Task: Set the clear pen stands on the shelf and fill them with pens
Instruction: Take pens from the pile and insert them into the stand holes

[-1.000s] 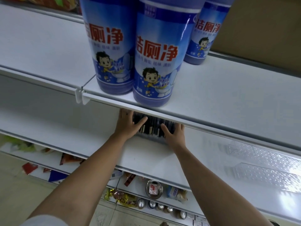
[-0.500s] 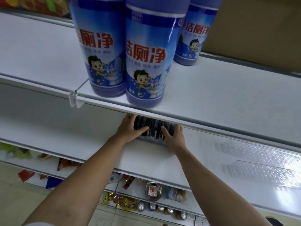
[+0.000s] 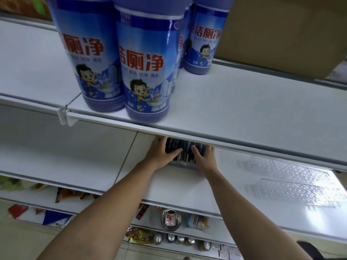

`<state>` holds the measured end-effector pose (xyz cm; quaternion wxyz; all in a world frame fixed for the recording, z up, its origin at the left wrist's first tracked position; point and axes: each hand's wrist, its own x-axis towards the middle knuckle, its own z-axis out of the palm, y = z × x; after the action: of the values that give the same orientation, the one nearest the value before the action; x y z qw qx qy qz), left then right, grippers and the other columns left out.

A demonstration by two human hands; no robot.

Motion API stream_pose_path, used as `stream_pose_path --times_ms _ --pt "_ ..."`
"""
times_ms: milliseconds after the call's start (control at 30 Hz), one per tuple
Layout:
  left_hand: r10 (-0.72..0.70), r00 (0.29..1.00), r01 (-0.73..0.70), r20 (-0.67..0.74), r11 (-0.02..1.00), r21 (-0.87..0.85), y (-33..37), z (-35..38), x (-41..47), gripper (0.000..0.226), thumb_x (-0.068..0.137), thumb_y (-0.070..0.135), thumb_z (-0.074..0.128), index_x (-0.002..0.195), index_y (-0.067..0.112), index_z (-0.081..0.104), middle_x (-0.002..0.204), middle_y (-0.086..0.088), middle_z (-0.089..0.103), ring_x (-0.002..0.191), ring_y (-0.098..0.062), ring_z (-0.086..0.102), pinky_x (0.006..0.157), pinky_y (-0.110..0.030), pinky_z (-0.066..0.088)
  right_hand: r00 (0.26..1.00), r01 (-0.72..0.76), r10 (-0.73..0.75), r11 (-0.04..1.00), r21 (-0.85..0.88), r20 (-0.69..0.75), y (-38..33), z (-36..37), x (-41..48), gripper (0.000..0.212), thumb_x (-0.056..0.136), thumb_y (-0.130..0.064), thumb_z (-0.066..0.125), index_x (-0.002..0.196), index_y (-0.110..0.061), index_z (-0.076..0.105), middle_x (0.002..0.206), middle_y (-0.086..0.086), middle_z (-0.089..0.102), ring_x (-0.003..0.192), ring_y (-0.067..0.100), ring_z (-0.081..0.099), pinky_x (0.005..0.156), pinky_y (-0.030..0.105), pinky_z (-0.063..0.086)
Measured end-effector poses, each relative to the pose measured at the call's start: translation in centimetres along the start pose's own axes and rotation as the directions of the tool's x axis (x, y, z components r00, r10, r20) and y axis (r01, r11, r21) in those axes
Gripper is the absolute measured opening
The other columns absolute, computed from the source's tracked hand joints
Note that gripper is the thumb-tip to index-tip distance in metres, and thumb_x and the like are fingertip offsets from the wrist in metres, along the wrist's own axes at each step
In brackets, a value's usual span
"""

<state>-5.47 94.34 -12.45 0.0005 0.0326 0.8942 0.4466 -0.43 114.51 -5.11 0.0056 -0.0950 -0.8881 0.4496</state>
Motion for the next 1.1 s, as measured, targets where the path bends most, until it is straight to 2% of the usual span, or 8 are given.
stream_pose_path --times_ms 167,467,633,800,900,967,1033,1100 --pt "-0.032 0.999 0.032 -0.014 0.999 -0.001 0.6 1.3 0.8 0.103 0.071 0.098 0.054 0.150 0.033 0.043 0.153 -0.002 0.052 0.144 -0.025 0.047 0.116 -0.046 0.045 1.000 -0.024 0.025 0.998 -0.055 0.016 1.7 -0.8 0.8 0.052 0.101 -0.048 0.062 0.133 -0.008 0.055 0.134 0.009 0.047 0.128 0.031 0.053 0.099 0.030 0.039" --pt "-0.014 0.998 0.014 -0.057 1.000 0.011 -0.1 0.5 0.9 0.107 0.073 0.099 0.052 0.156 0.032 0.038 0.158 0.001 0.047 0.149 -0.021 0.041 0.121 -0.046 0.040 0.999 0.047 -0.046 0.999 -0.025 0.027 1.1 -0.1 0.6 0.050 0.103 -0.044 0.062 0.140 -0.011 0.056 0.117 -0.004 0.043 0.124 0.029 0.056 0.094 0.025 0.038" --pt "0.009 0.996 -0.012 -0.085 1.000 -0.027 0.5 -0.1 0.1 0.087 0.083 0.082 0.060 0.151 0.029 0.046 0.155 -0.003 0.048 0.148 -0.021 0.042 0.122 -0.044 0.038 0.996 0.029 -0.031 0.999 0.016 0.084 2.8 0.1 1.4 0.066 0.102 -0.055 0.056 0.154 -0.015 0.043 0.158 0.008 0.033 0.147 0.027 0.039 0.118 0.029 0.031" --pt "0.009 0.998 -0.008 -0.065 1.000 0.015 0.9 -1.0 -0.5 0.085 0.085 0.076 0.058 0.150 0.024 0.043 0.158 -0.010 0.042 0.149 -0.025 0.039 0.120 -0.038 0.037 0.999 0.000 0.001 0.999 -0.040 0.047 3.7 0.8 2.3 0.073 0.098 -0.068 0.048 0.139 -0.007 0.050 0.148 0.011 0.040 0.133 0.033 0.049 0.115 0.044 0.042" --pt "0.005 1.000 -0.003 -0.031 0.999 0.049 1.2 -1.3 -0.8 0.079 0.098 0.062 0.059 0.158 0.017 0.033 0.164 -0.009 0.037 0.149 -0.025 0.037 0.120 -0.039 0.036 0.999 0.042 -0.041 0.996 -0.076 0.004 3.7 0.8 2.3 0.051 0.102 -0.059 0.048 0.117 -0.011 0.054 0.123 0.007 0.052 0.121 0.030 0.051 0.107 0.044 0.044" --pt "-0.028 1.000 0.029 -0.008 0.997 0.065 1.3 -1.3 -0.5 0.075 0.100 0.068 0.048 0.151 0.014 0.039 0.152 -0.013 0.049 0.140 -0.030 0.047 0.116 -0.044 0.042 0.998 0.063 -0.062 0.995 -0.075 0.011 3.7 0.8 2.2 0.051 0.104 -0.056 0.045 0.122 -0.009 0.055 0.123 0.009 0.053 0.120 0.030 0.051 0.106 0.044 0.045" --pt "-0.063 0.997 0.065 -0.036 0.996 0.062 1.0 -1.2 -0.1 0.077 0.096 0.082 0.030 0.126 0.014 0.052 0.113 -0.018 0.061 0.110 -0.038 0.061 0.097 -0.049 0.054 0.998 0.062 -0.061 0.996 -0.066 0.012 3.9 0.9 2.2 0.053 0.106 -0.053 0.042 0.134 -0.010 0.053 0.131 0.009 0.053 0.123 0.030 0.053 0.108 0.043 0.045" --pt "-0.075 0.995 0.078 -0.065 0.996 0.042 0.7 -0.9 0.1 0.072 0.099 0.074 0.026 0.104 0.007 0.051 0.095 -0.028 0.056 0.092 -0.046 0.060 0.081 -0.050 0.052 0.998 0.058 -0.058 0.997 -0.046 -0.004 4.1 1.0 2.3 0.043 0.109 -0.044 0.041 0.134 -0.012 0.054 0.128 0.007 0.053 0.121 0.031 0.055 0.106 0.040 0.045"
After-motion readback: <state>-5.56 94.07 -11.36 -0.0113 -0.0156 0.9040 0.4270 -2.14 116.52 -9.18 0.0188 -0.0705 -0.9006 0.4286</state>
